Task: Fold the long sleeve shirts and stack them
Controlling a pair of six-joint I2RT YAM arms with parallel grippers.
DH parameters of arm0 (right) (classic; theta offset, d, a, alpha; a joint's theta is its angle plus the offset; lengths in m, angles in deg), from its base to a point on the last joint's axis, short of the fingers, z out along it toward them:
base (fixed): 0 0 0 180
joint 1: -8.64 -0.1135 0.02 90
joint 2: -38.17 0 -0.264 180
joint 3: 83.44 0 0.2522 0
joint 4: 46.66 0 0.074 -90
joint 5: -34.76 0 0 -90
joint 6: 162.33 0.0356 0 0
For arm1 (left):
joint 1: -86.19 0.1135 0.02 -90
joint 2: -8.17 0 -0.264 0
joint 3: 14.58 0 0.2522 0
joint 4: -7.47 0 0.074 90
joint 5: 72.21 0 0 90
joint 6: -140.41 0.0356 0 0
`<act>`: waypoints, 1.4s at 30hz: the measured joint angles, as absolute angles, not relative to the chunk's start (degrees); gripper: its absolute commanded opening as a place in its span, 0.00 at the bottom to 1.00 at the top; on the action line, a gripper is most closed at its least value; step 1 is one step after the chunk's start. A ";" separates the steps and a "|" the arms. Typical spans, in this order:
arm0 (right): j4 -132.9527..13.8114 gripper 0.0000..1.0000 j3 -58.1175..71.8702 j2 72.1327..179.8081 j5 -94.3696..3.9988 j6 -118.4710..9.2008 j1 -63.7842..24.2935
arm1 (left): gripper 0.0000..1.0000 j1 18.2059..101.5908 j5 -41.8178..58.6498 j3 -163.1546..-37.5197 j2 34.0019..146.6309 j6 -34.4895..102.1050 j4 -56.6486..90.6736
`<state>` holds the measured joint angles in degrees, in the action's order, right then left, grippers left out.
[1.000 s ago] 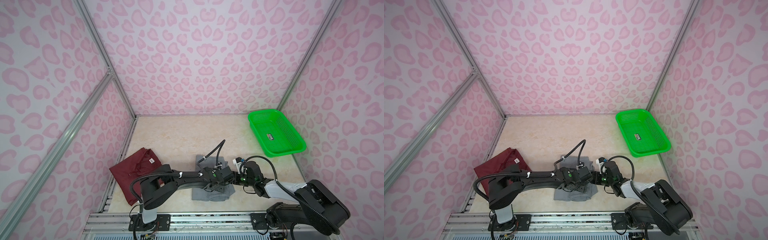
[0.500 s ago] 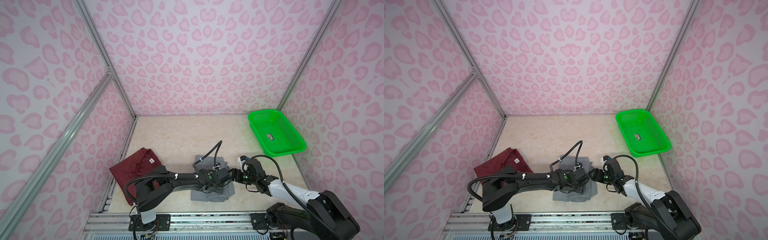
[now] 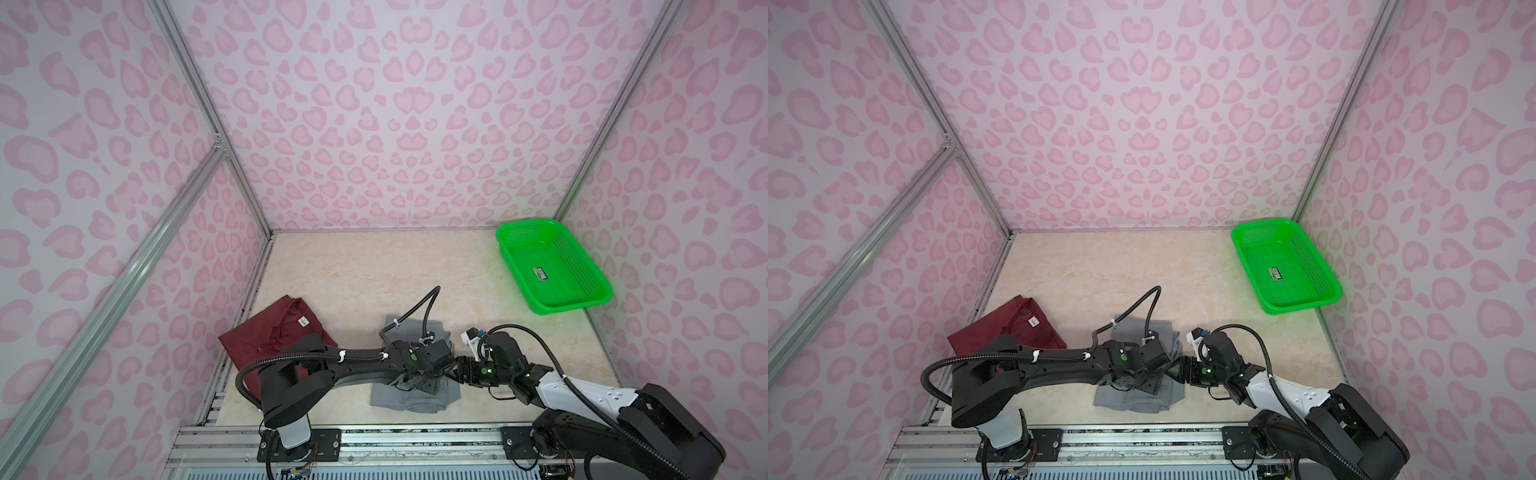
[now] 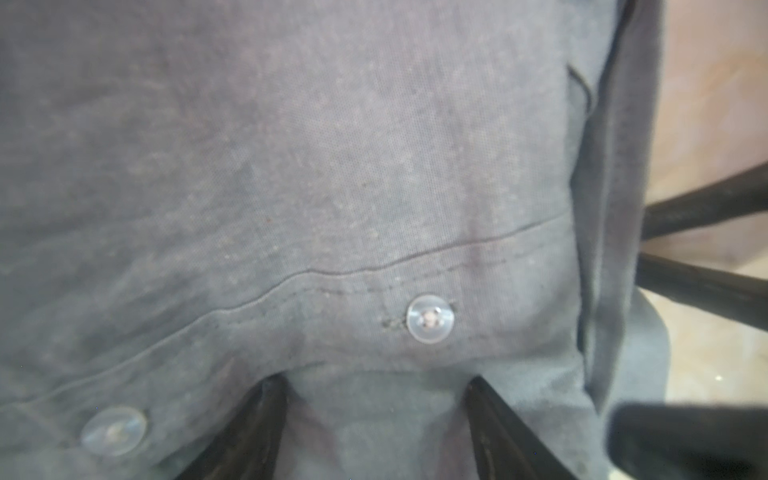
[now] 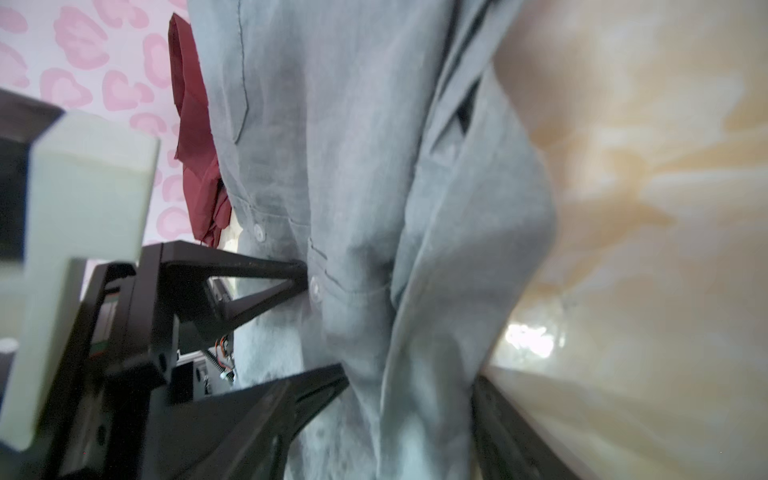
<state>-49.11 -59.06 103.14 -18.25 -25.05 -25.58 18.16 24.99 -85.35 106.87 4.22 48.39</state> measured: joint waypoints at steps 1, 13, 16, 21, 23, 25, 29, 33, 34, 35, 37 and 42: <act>-50.88 0.67 -59.09 101.72 -17.96 -24.83 -25.75 | 0.71 18.16 24.90 -84.98 106.52 4.22 48.41; -63.82 0.65 -63.63 83.10 -19.62 -16.50 -25.99 | 0.71 17.83 24.29 -82.95 104.49 4.04 49.57; -60.87 0.65 -63.41 86.66 -19.62 -16.50 -25.78 | 0.71 17.52 24.20 -83.01 104.49 4.09 49.64; -48.65 0.64 -63.52 97.52 -17.24 -15.93 -26.10 | 0.71 16.91 24.07 -82.99 104.49 4.20 49.59; -44.56 0.64 -62.87 101.85 -16.06 -16.09 -26.13 | 0.71 16.52 24.03 -82.92 104.49 4.20 49.44; -38.99 0.63 -62.82 106.37 -14.64 -16.11 -26.39 | 0.71 16.28 24.20 -82.86 104.49 4.22 49.37; -24.70 0.56 -64.35 115.36 -11.99 -14.99 -27.61 | 0.71 15.60 24.90 -82.84 104.75 4.26 49.15; -16.35 0.55 -65.62 119.34 -12.82 -14.01 -29.30 | 0.71 15.29 25.43 -82.62 104.79 4.31 48.89; -15.71 0.55 -65.75 119.44 -13.46 -14.05 -29.71 | 0.71 15.25 25.49 -82.53 104.77 4.46 48.74; -15.30 0.55 -65.86 119.42 -14.16 -14.12 -30.06 | 0.71 15.23 25.54 -82.42 104.70 4.46 48.56; -15.06 0.52 -65.91 119.31 -15.69 -14.71 -30.50 | 0.71 15.14 25.60 -82.27 104.64 4.46 48.41; -15.65 0.44 -64.35 119.47 -20.67 -16.46 -30.61 | 0.71 14.88 25.82 -82.18 104.66 4.46 48.04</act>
<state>-15.65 -64.35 119.47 -20.67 -16.46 -30.61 14.88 25.82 -82.18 104.66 4.46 48.04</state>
